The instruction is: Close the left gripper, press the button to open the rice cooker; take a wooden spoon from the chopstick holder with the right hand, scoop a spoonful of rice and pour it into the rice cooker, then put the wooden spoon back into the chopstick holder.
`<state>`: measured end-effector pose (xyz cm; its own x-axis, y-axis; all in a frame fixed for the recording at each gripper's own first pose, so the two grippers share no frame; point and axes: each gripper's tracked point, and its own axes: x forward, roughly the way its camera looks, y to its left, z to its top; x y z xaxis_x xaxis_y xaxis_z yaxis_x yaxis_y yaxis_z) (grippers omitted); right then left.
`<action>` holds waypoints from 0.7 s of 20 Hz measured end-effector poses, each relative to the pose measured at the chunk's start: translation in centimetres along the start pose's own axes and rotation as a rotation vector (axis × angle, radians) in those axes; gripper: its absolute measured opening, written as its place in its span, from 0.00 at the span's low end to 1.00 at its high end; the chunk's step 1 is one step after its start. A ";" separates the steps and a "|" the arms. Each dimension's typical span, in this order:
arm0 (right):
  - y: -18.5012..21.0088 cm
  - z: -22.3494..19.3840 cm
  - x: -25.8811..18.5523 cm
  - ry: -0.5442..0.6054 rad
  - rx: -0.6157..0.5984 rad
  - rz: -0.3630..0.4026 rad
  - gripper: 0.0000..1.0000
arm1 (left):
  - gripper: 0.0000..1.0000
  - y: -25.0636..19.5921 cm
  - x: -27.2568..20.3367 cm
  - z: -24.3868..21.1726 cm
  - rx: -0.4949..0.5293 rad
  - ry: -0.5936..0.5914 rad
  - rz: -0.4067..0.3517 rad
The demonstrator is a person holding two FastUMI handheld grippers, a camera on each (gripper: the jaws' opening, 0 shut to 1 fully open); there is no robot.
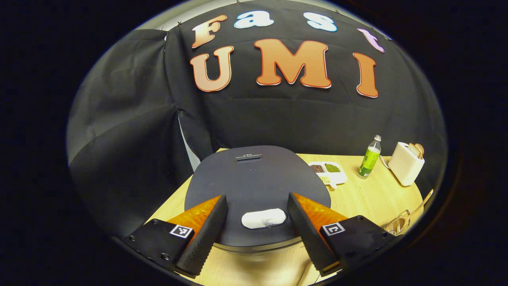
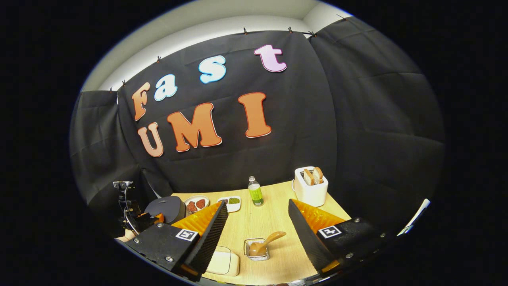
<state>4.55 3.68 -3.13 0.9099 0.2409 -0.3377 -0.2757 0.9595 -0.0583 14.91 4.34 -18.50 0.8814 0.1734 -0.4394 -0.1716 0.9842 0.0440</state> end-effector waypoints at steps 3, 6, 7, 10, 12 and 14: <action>-0.2 0.2 0.0 -0.003 0.000 -0.005 0.95 | 1.00 0.6 -0.5 -0.3 -0.039 0.067 0.012; 0.1 0.4 0.0 -0.008 -0.012 -0.004 0.95 | 0.95 0.6 -1.6 0.4 -0.054 0.087 -0.020; 0.1 0.6 0.1 -0.011 -0.018 -0.006 0.95 | 0.95 0.9 -2.0 1.4 -0.057 0.071 -0.023; 0.4 1.7 0.5 -0.026 -0.025 -0.006 0.95 | 1.00 1.6 -3.6 5.1 -0.067 0.009 -0.042; 0.7 2.6 0.5 -0.043 -0.027 -0.001 0.95 | 0.95 2.2 -5.3 8.3 -0.070 -0.048 -0.048; 0.9 3.5 0.6 -0.059 -0.041 -0.003 0.95 | 1.00 3.1 -7.5 12.0 -0.060 -0.118 -0.048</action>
<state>5.91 5.22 -0.10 0.9270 0.2473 -0.2820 -0.2844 0.9536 -0.0985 13.08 6.58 -4.28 0.9342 0.1332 -0.3310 -0.1514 0.9880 -0.0297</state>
